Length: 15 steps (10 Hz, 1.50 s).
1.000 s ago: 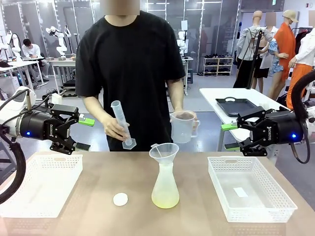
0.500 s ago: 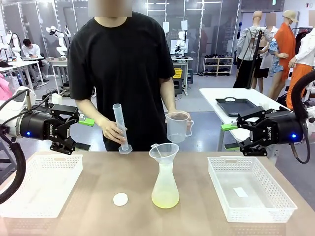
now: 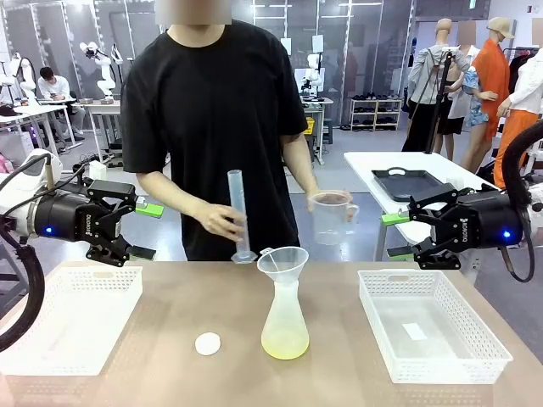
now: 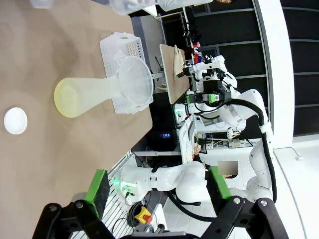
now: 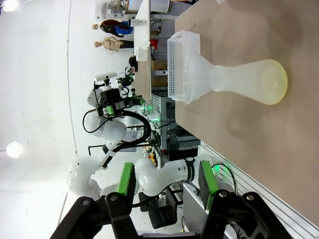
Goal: Prepare the solutions needed for the experiment.
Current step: Once the solution is in the Big flask , pick up the Plastic Funnel and place it back into the right Organizing basket.
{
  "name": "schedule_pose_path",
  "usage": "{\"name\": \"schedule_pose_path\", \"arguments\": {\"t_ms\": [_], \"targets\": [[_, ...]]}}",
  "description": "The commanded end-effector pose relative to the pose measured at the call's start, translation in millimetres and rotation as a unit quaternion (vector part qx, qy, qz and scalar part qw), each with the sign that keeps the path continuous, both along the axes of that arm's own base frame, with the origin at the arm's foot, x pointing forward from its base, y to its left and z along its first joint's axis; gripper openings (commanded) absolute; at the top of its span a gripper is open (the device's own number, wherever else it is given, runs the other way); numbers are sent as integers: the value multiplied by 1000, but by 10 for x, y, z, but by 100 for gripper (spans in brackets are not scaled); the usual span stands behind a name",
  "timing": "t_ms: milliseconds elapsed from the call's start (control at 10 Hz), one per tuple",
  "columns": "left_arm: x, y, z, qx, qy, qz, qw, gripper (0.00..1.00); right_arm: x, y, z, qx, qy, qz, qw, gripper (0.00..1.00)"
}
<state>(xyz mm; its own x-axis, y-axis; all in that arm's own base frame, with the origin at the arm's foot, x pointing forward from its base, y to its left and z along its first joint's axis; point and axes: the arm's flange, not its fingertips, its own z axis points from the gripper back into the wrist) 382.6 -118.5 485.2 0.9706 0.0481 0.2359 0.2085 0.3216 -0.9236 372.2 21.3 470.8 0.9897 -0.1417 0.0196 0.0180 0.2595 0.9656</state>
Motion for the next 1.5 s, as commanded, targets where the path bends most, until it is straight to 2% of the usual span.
{"name": "schedule_pose_path", "arguments": {"t_ms": [0, 200, 400, 700, 1000, 1200, 1300, 1400], "targets": [[-6, -26, 17, -14, 0, 2, 1000, 100, -9, 36, 29, -25, -2, -13, 1000, 65], [-6, -26, 17, -14, 0, 2, 1000, 100, 20, 77, 118, -75, -14, -18, 997, 65], [-6, -26, 17, -14, 0, 2, 1000, 100, 142, 178, 324, -145, -43, -43, 988, 65], [-6, -26, 17, -14, 0, 2, 1000, 100, 289, 484, 738, -244, -90, -52, 964, 65], [-6, -26, 17, -14, 0, 2, 1000, 100, 282, 774, 1062, -324, -101, -72, 938, 65], [-6, -26, 17, -14, 0, 2, 1000, 100, 252, 902, 1145, -353, -104, -75, 927, 65], [-6, -26, 17, -14, 0, 2, 1000, 100, 279, 771, 1076, -317, -123, -61, 939, 65], [-6, -26, 17, -14, 0, 2, 1000, 100, 279, 771, 1076, -317, -123, -61, 939, 65]]}}
